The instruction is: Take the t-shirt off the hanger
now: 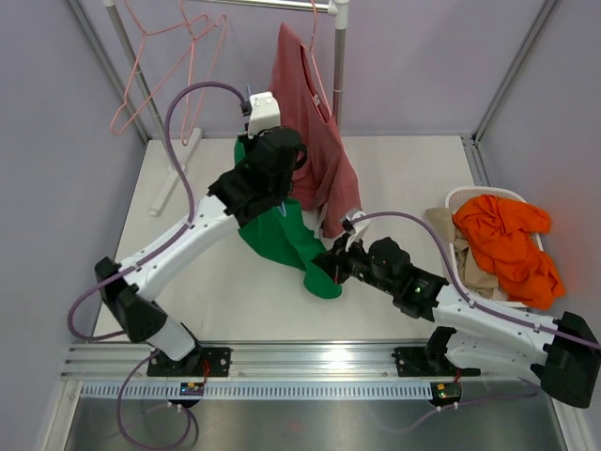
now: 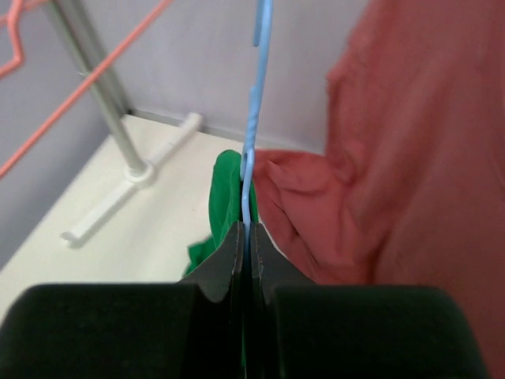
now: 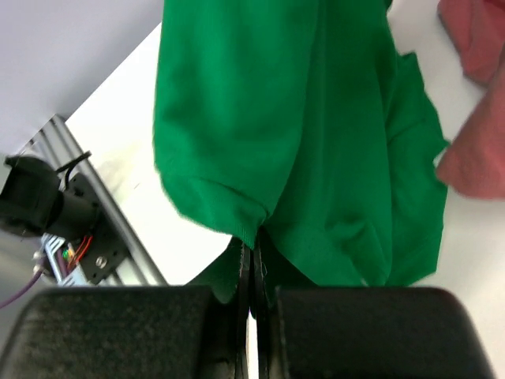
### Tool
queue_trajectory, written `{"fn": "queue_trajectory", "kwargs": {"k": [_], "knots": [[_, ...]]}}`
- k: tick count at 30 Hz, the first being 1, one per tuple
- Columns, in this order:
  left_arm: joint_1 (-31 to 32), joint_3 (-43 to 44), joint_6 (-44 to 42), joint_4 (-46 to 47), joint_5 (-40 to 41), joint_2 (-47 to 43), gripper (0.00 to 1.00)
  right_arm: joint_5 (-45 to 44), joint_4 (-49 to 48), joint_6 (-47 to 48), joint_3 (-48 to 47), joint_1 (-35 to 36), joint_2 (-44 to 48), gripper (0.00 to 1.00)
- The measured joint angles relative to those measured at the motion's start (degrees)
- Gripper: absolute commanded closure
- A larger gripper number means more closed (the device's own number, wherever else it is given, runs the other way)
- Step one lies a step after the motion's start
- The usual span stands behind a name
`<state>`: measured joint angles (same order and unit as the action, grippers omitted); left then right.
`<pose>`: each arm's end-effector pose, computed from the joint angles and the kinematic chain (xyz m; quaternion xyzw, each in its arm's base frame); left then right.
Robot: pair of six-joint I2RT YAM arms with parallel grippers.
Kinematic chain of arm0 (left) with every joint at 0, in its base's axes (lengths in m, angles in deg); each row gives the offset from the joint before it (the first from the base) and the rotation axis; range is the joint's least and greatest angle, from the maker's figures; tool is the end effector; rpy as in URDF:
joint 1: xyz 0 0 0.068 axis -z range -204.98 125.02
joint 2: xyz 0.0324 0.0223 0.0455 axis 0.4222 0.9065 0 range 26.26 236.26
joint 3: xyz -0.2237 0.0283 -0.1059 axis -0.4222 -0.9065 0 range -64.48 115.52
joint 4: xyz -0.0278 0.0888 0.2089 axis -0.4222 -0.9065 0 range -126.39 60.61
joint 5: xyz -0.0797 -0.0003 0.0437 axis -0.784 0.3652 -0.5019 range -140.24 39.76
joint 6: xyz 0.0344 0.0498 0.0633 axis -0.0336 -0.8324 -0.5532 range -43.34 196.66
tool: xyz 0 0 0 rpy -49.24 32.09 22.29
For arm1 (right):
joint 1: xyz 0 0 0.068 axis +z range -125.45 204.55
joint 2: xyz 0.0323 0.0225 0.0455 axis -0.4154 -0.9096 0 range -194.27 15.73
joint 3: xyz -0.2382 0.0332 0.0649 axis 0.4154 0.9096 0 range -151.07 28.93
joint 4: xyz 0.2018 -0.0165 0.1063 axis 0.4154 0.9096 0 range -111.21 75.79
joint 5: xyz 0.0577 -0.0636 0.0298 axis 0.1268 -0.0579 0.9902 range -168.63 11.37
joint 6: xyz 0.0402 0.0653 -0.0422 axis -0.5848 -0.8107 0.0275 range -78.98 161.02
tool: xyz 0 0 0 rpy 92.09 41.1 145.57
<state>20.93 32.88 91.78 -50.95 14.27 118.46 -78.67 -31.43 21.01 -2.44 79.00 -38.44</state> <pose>0.2838 -0.1923 0.4009 -0.1285 0.7378 0.1110 0.6533 0.1420 0.1989 0.2487 -0.2308 0.7454 0.3782 0.4980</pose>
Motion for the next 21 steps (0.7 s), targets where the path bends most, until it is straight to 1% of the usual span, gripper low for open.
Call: {"fn": "queue_trajectory", "kwargs": {"k": [3,5,7,11,14,16,18,21], "knots": [[0.72,-4.59,4.9,-5.14,-9.49,-8.37,1.0,-1.4,0.07,1.4,-5.09,0.11,-4.85,1.0],[0.7,-9.09,7.02,-6.14,-15.39,-15.32,1.0,-2.38,0.09,2.12,-8.98,0.15,-7.69,1.0],[0.66,-13.88,8.44,-8.07,-20.85,-22.99,1.0,-3.37,-0.09,2.54,-12.57,0.17,-10.19,1.0],[0.59,-19.89,8.52,-10.73,-29.14,-35.82,1.0,-5.62,0.26,2.93,-16.46,0.2,-13.44,1.0],[0.59,-20.31,6.62,-13.44,-34.14,-42.93,1.0,-7.65,2.27,3.21,-17.27,0.2,-14.51,1.0],[0.52,-18.34,5.09,-15.19,-35.6,-45.48,1.0,-8.44,4.66,3.39,-17.31,0.2,-14.27,1.0],[0.46,-15.93,3.26,-15.61,-35.98,-46.56,1.0,-8.98,7.61,3.63,-18.36,0.2,-13.51,1.0],[-0.68,-13.53,0.57,-15.56,-36.79,-46.4,1.0,-9.57,15.08,4.44,-23.87,0.2,-12.52,1.0]]}}
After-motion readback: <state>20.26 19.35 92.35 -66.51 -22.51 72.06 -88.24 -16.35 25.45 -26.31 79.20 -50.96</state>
